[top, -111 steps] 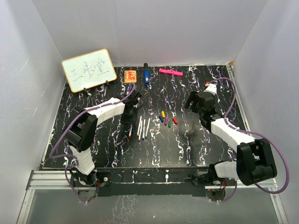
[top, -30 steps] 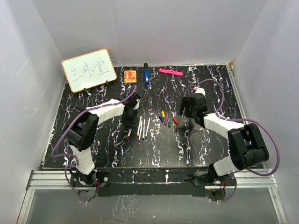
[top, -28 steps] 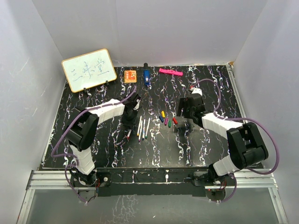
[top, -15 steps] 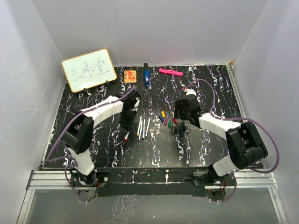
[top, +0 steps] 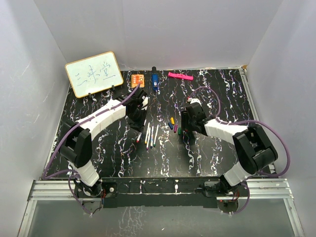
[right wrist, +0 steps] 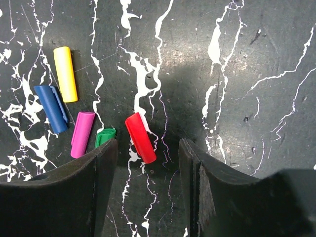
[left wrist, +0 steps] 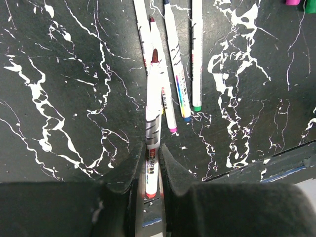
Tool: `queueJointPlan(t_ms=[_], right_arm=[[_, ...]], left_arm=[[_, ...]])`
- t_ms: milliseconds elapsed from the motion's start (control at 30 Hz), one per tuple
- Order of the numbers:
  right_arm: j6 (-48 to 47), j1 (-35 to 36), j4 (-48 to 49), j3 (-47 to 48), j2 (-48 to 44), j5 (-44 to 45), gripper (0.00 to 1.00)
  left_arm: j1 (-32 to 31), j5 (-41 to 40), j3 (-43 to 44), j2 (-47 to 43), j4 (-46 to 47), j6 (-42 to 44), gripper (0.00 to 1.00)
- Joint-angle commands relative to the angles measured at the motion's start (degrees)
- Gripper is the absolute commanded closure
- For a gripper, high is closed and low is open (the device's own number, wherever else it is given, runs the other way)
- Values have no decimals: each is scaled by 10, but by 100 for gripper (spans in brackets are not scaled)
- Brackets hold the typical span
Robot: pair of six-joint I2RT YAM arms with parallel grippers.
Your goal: Insert the pens into the pen caps
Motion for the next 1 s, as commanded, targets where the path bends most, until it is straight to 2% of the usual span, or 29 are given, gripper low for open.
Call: queueJointPlan(t_ms=[0, 500, 600, 767, 967], right_arm=[[-8, 5, 5, 29, 5, 20, 50], [-6, 29, -25, 49, 44, 76, 52], [-6, 33, -28, 50, 51, 80, 55], [-1, 35, -43, 53, 60, 84, 69], [17, 36, -59, 50, 71, 80, 94]], left_arm=[[-3, 21, 16, -26, 7, -11, 100], [-3, 54, -3, -33, 72, -35, 100], [-3, 57, -3, -30, 77, -35, 100], [-3, 60, -5, -29, 83, -37, 100], [-3, 61, -8, -23, 99, -32, 100]])
